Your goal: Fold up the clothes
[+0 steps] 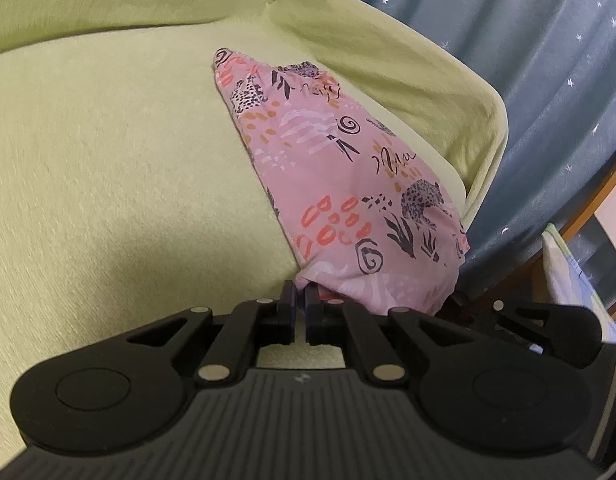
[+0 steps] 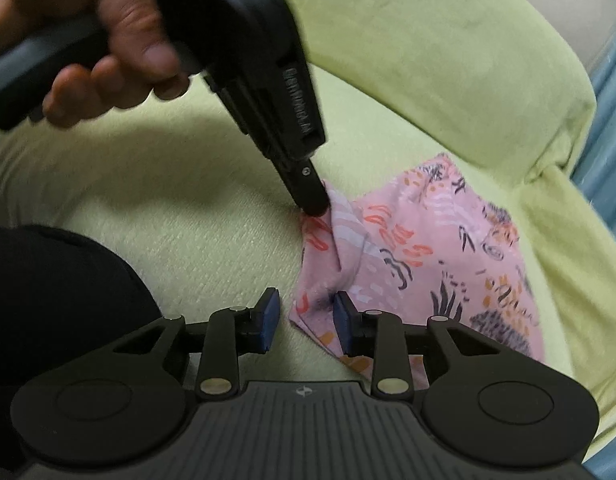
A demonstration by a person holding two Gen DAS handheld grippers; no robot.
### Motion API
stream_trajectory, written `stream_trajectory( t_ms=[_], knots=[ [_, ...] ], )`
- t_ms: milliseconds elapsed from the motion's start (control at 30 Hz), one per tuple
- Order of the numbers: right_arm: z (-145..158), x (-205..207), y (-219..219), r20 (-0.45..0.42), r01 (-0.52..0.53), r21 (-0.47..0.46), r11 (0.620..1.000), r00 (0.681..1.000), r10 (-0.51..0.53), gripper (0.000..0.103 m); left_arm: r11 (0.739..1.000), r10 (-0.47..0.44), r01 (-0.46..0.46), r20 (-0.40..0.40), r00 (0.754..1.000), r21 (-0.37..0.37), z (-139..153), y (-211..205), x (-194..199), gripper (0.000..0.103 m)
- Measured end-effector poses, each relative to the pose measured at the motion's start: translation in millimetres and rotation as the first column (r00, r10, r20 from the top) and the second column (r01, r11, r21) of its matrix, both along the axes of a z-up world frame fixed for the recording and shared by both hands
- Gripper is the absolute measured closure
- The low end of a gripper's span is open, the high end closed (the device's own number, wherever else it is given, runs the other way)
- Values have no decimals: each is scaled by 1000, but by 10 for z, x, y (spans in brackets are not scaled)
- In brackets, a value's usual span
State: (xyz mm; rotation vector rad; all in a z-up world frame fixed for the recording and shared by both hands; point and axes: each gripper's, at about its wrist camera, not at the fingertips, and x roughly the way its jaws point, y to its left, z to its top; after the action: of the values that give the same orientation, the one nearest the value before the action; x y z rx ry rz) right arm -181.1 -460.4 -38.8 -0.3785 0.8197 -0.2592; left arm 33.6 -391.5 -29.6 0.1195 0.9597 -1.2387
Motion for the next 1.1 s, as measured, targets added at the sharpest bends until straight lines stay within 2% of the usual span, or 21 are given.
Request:
stream_trajectory(
  t_ms=[67, 167, 233, 300, 333, 400, 467, 500, 567, 667, 767, 867, 900, 933, 1000, 1033, 1067, 1100],
  knots=[
    [17, 8, -57, 1, 11, 30, 999, 1000, -11, 77, 1000, 3, -3, -16, 1000, 0, 1, -7, 33, 101],
    [58, -3, -226, 13, 47, 135, 990, 999, -50, 80, 1000, -1, 1, -15, 1000, 6, 5, -20, 54, 97],
    [81, -5, -349, 19, 65, 217, 974, 997, -71, 82, 1000, -12, 12, 11, 1000, 10, 17, -26, 32, 94],
    [109, -7, -497, 30, 90, 299, 950, 994, -104, 96, 999, -31, 30, 69, 997, 23, 46, -29, -24, 90],
    [139, -29, -554, 33, 101, 335, 937, 992, -118, 97, 999, -47, 43, 111, 993, 33, 63, -28, -67, 85],
    [214, -93, -614, 31, 112, 379, 918, 991, -134, 98, 994, -102, 88, 246, 964, 70, 117, 8, -212, 80],
    [282, -152, -557, 5, 103, 355, 929, 994, -111, 98, 984, -168, 132, 389, 906, 117, 172, 73, -376, 76],
    [300, -171, -505, -15, 91, 328, 940, 996, -91, 98, 978, -204, 157, 470, 859, 138, 189, 118, -478, 76],
    [324, -198, -417, -48, 67, 276, 959, 997, -56, 98, 963, -270, 206, 610, 745, 175, 209, 209, -680, 72],
    [315, -186, -387, -65, 48, 239, 970, 997, -33, 98, 930, -352, 302, 739, 574, 209, 216, 295, -972, 70],
    [358, -190, -382, -58, 42, 251, 967, 998, -28, 98, 871, -430, 406, 828, 359, 277, 137, 319, -1274, 58],
    [441, -202, -417, -46, 42, 269, 962, 998, -30, 98, 796, -487, 468, 866, 115, 385, -50, 271, -1534, 48],
    [472, -207, -437, -41, 42, 276, 960, 999, -32, 98, 779, -492, 477, 868, 65, 406, -109, 235, -1584, 47],
    [500, -213, -455, -37, 43, 281, 959, 999, -34, 98, 766, -495, 485, 868, 26, 422, -166, 192, -1623, 47],
    [539, -229, -468, -34, 41, 279, 959, 999, -32, 98, 749, -497, 489, 867, -34, 448, -260, 105, -1677, 48],
    [552, -238, -467, -32, 38, 275, 961, 999, -30, 98, 743, -493, 485, 867, -71, 461, -312, 58, -1702, 55],
    [560, -250, -466, -28, 36, 275, 961, 999, -29, 98, 739, -489, 482, 867, -96, 470, -348, 17, -1721, 60],
    [564, -265, -465, -24, 35, 276, 960, 999, -29, 98, 733, -489, 484, 865, -113, 478, -374, -21, -1736, 76]
  ],
)
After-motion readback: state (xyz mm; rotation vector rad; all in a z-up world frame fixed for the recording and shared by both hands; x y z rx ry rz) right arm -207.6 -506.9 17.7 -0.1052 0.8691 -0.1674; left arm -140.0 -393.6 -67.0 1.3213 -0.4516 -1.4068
